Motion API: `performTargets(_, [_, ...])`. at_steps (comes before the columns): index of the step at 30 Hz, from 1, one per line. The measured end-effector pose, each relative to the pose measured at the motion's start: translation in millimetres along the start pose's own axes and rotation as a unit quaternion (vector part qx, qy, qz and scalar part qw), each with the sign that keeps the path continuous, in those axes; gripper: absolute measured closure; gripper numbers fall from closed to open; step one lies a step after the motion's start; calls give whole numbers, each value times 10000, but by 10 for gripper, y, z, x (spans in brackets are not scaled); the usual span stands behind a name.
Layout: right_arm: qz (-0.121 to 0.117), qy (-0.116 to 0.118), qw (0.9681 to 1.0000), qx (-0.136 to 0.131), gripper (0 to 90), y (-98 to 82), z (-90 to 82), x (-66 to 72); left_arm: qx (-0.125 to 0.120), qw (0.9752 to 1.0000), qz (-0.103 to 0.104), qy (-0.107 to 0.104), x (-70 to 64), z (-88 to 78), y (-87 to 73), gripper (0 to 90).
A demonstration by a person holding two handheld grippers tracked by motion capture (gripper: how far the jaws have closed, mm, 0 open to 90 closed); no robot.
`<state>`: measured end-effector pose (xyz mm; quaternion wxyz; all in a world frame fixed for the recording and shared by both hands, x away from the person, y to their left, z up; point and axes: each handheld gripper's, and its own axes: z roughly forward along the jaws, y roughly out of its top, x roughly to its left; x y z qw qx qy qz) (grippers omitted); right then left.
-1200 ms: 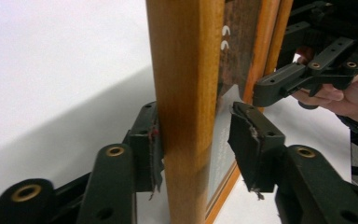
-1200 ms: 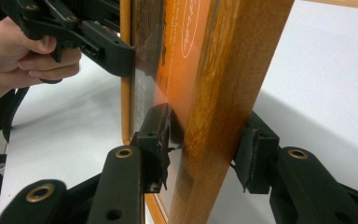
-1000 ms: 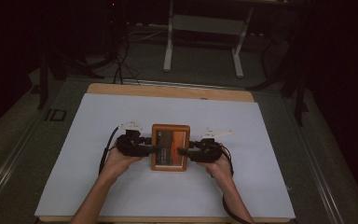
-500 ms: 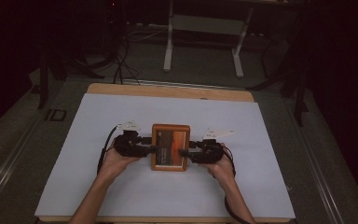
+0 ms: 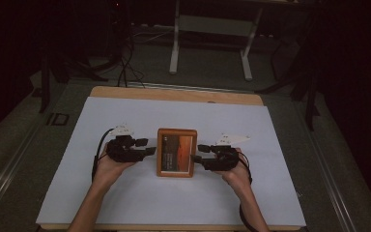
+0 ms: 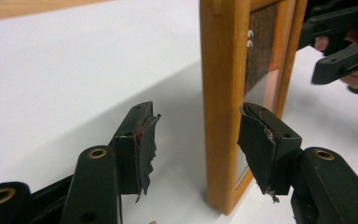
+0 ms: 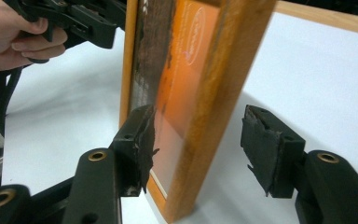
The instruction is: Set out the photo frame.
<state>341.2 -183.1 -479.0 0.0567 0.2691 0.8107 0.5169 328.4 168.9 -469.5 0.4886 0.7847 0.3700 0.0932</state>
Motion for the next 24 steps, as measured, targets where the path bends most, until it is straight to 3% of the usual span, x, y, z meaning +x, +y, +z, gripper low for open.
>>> performTargets(9, [22,-186,9998,-3,439,-29,-184,-66,57,9991,167,376,-18,-134,-40,459])
performTargets(17, [-20,-509,9977,447,427,-167,-227,-140,410,9958,274,776,5,-105,-183,457])
performTargets(21, [-21,-742,9946,727,420,-257,-234,-193,630,9925,268,1009,30,-65,-289,457])
performTargets(22, [-17,-827,9933,809,420,-284,-235,-209,719,9906,331,1116,29,-47,-323,456])
performTargets(24, [-12,-983,9905,960,414,-342,-238,-252,966,9843,487,1392,30,-9,-395,450])
